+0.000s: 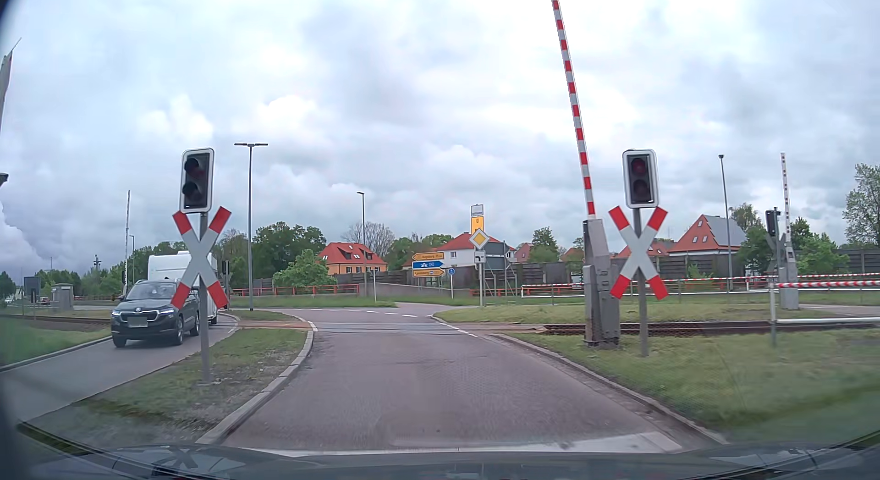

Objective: Follow the waypoints while adhering to traffic rules and regulations

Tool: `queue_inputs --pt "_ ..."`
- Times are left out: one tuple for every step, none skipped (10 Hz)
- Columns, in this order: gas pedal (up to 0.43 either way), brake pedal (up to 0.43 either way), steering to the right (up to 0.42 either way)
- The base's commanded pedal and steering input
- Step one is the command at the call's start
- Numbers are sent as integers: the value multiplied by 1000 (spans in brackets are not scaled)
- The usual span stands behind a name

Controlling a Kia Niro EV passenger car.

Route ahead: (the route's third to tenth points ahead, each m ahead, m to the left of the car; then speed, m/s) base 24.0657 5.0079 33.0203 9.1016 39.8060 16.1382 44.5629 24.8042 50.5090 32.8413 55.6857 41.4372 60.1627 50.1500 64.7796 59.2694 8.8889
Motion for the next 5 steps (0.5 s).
queue_inputs --pt "138 12 -77" --pt "138 12 -77" --pt "138 12 -78" --pt "150 12 -80" --pt "169 12 -82"
